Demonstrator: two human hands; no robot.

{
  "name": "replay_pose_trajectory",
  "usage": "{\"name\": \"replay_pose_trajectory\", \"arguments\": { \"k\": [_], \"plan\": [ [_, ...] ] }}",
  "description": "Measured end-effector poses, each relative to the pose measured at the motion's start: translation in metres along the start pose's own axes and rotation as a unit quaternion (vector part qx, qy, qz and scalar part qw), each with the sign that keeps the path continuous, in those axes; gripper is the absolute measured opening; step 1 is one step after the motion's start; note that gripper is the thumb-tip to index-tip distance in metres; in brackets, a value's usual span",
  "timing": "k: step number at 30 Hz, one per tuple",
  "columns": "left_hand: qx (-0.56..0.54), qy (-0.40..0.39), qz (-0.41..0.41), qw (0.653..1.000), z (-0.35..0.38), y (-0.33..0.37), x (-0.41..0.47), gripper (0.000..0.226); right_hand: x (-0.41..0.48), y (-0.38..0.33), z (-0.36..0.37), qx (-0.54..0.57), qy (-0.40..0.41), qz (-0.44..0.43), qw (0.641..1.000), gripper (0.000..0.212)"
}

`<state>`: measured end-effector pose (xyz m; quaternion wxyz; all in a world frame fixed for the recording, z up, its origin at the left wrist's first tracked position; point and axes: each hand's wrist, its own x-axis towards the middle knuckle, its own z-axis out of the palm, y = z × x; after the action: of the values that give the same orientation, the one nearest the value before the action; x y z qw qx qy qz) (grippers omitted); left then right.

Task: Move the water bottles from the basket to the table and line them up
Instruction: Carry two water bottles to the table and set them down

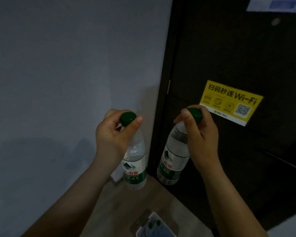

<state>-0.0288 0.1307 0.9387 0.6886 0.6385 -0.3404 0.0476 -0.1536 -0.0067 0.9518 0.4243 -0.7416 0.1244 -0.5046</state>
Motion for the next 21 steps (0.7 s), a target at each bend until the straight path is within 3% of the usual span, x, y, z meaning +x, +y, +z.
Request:
{"name": "replay_pose_trajectory", "arguments": {
  "k": [5,11,15,21],
  "plan": [
    [0.063,0.074,0.011,0.995,-0.006,0.028,-0.011,0.018,0.018,-0.019,0.005,0.064,-0.056,-0.036,0.996,0.010],
    [0.034,0.110,0.035,0.993,-0.030,0.058,-0.030,0.032,0.028,-0.044,0.025,0.127,-0.117,-0.072,0.982,0.019],
    [0.110,0.150,0.047,0.981,-0.065,0.077,-0.039,0.032,0.027,-0.067,0.052,0.140,-0.152,-0.093,0.974,0.028],
    [0.219,0.221,0.032,0.950,-0.132,0.109,-0.061,0.035,0.003,-0.113,0.107,0.225,-0.233,-0.100,0.941,0.022]
  ]
}}
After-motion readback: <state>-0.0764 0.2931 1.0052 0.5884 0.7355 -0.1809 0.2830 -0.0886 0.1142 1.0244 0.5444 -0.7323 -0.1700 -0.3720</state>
